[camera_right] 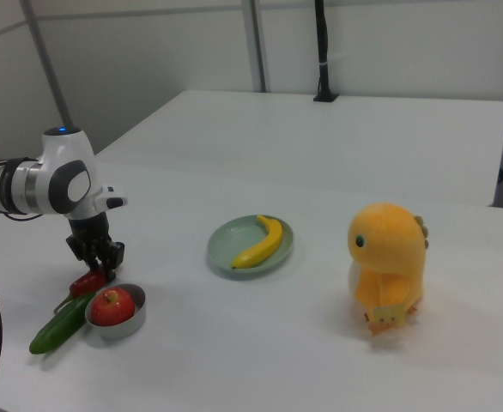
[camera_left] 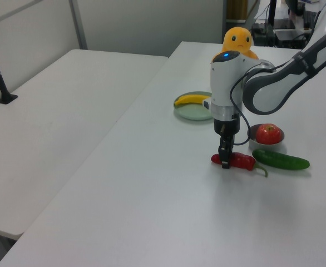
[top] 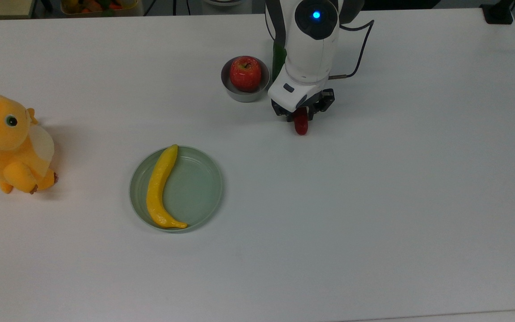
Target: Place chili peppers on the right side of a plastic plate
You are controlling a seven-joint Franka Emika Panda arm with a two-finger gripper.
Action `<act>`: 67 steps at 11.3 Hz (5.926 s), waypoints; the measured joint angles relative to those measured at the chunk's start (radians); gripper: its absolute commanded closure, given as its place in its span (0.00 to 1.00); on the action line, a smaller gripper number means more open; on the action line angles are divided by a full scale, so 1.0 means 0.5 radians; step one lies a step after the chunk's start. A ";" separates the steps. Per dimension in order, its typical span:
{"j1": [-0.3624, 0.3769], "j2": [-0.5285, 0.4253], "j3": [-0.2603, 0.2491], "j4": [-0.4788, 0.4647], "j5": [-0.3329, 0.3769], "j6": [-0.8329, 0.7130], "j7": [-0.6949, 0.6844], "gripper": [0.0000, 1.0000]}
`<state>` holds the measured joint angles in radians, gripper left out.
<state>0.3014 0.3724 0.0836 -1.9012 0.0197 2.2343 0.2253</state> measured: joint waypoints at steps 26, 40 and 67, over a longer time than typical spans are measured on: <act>-0.528 -0.266 -0.290 0.522 -0.053 -0.210 -0.861 0.97; -0.827 0.404 -0.351 0.524 -0.060 0.964 -1.346 0.70; -0.348 -0.800 -0.362 0.552 0.076 -1.081 -0.519 0.00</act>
<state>0.1275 -0.0275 -0.0976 -1.6251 0.0579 1.6941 -0.0343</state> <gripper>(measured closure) 0.000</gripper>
